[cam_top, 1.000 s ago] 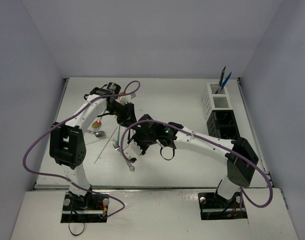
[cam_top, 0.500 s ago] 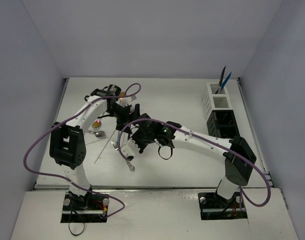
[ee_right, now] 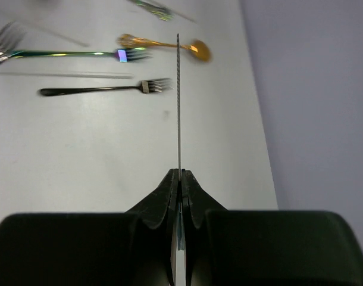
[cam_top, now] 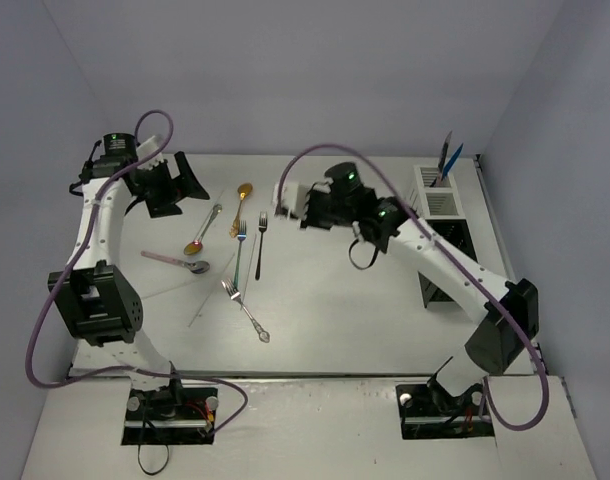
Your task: Sort the eating utensils into containers
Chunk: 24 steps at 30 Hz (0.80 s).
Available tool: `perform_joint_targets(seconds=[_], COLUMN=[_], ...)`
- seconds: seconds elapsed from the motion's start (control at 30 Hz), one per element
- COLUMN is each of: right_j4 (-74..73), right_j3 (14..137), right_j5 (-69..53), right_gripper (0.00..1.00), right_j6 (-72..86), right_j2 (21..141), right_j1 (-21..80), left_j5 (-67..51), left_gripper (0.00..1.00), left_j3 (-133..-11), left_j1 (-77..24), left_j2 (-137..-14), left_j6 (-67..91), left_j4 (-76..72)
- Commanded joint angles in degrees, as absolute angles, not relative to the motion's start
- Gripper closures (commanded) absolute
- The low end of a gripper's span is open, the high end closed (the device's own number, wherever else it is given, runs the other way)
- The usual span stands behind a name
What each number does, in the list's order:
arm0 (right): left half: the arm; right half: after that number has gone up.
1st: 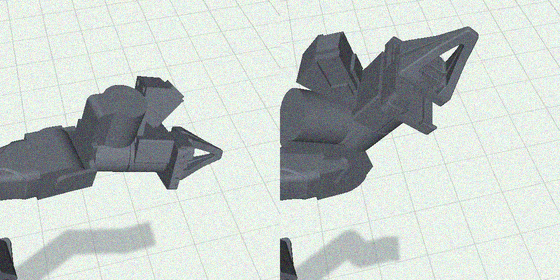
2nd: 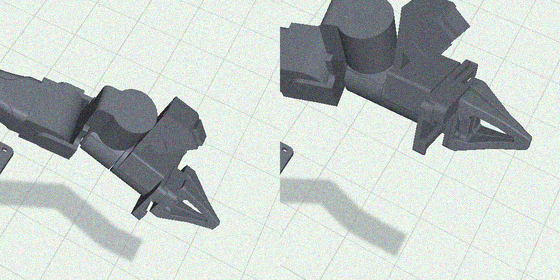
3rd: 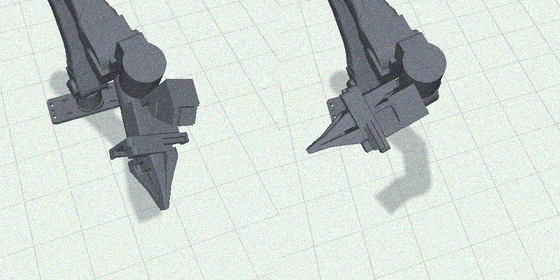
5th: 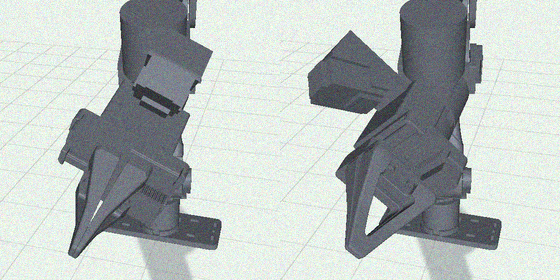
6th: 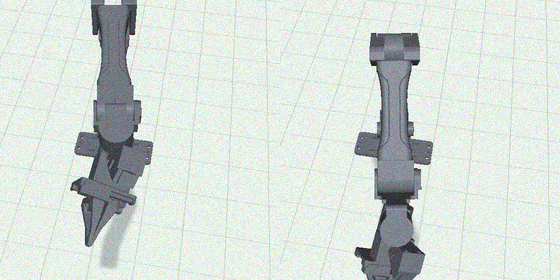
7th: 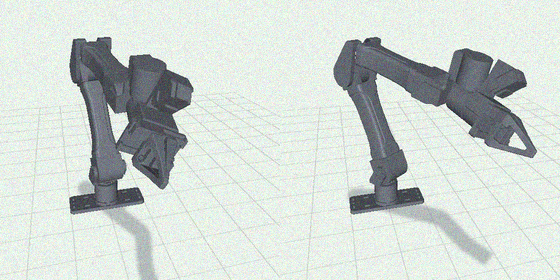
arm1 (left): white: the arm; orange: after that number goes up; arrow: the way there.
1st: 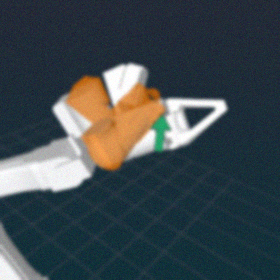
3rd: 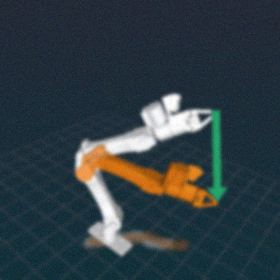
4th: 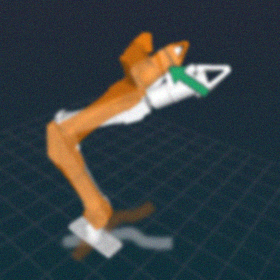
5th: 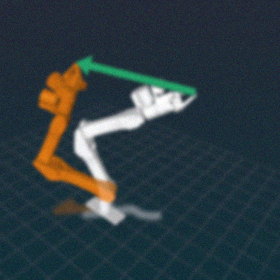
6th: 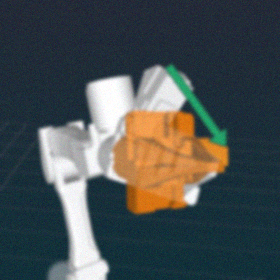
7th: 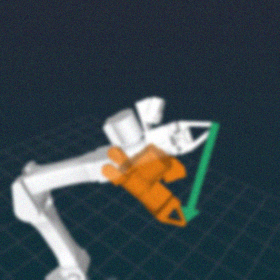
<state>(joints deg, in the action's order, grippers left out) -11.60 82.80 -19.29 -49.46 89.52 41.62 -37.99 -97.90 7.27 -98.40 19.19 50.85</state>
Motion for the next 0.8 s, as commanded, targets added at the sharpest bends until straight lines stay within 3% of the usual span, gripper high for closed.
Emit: perform_joint_targets(seconds=[0.0,0.23,0.4,0.77], right_j4=[-3.7,10.82,12.85,15.38], right_j3=[89.23,92.16,97.07,100.17], right_j5=[-20.92,-13.86,-10.27,-7.42], right_gripper=[1.0,1.0,1.0,1.0], right_j6=[-24.96,-2.74,9.05,12.66], right_j2=[85.96,87.31,92.57,100.69], right_j1=[28.56,7.98,-4.03,-9.49], left_j5=[-33.58,-28.33,-27.99,-25.9], left_gripper=[0.07,0.06,0.06,0.06], left_j3=[-94.17,-85.49,-84.92,-84.15], left_j1=[5.83,5.45,5.36,4.83], left_j2=[-91.66,-86.26,-86.55,-88.3], left_j6=[20.21,19.76,18.81,14.79], left_j4=[45.13,35.47,35.19,35.07])
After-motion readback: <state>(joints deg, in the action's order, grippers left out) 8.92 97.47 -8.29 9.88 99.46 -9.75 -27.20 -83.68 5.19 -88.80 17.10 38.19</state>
